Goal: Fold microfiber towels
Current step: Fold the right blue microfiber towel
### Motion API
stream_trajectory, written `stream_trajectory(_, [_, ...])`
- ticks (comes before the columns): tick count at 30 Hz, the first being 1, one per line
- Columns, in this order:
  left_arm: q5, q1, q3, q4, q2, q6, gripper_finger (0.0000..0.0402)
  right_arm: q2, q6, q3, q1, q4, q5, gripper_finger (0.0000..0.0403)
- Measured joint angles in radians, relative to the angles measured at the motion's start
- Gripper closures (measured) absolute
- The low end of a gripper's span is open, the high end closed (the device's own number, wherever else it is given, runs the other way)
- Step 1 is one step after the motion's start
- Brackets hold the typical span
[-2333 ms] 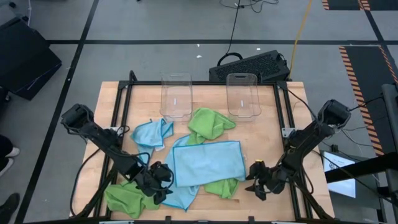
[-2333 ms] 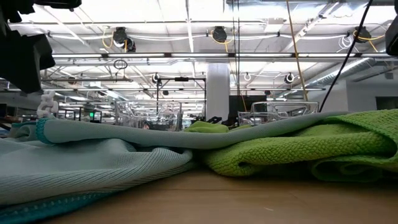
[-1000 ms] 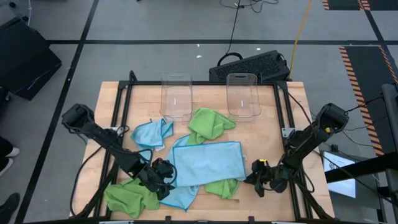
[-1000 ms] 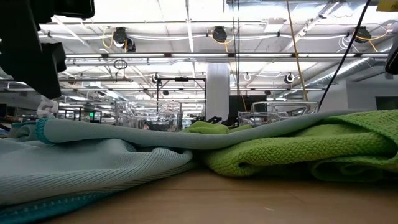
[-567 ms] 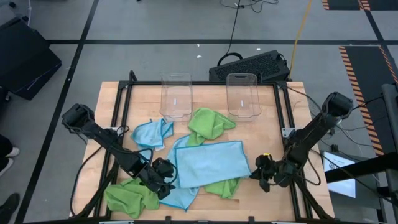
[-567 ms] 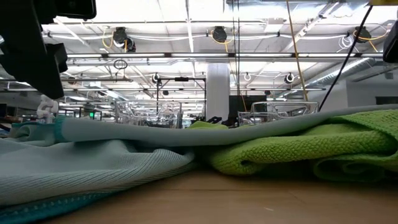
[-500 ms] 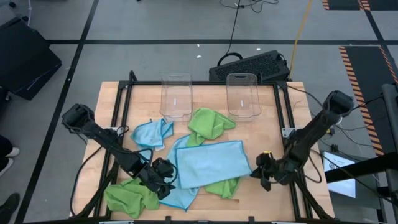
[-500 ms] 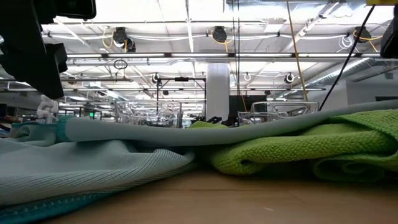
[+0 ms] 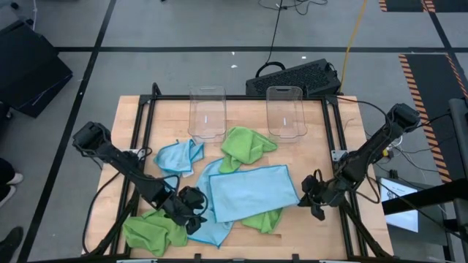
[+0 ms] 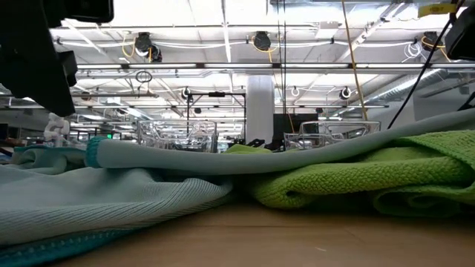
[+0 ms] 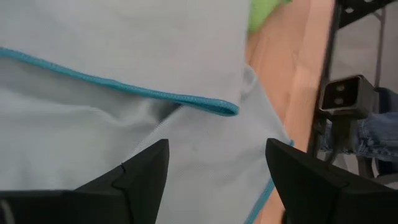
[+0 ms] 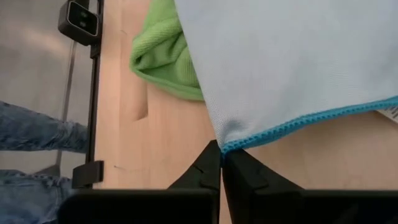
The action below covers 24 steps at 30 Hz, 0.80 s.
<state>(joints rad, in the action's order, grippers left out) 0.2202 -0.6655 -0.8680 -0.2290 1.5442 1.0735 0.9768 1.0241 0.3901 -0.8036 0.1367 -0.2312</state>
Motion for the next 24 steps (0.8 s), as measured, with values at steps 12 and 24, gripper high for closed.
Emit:
stream_trajectory(12, [0.02, -0.055, -0.026, 0.175, 0.196, -0.075, 0.0133, 0.0, 0.003, 0.0, 0.0, -0.003, 0.001, 0.0403])
stream_trajectory(24, [0.032, -0.02, -0.163, 0.169, 0.307, -0.132, 0.0201, 0.0, 0.03, 0.0, 0.0, -0.005, 0.001, 0.0403])
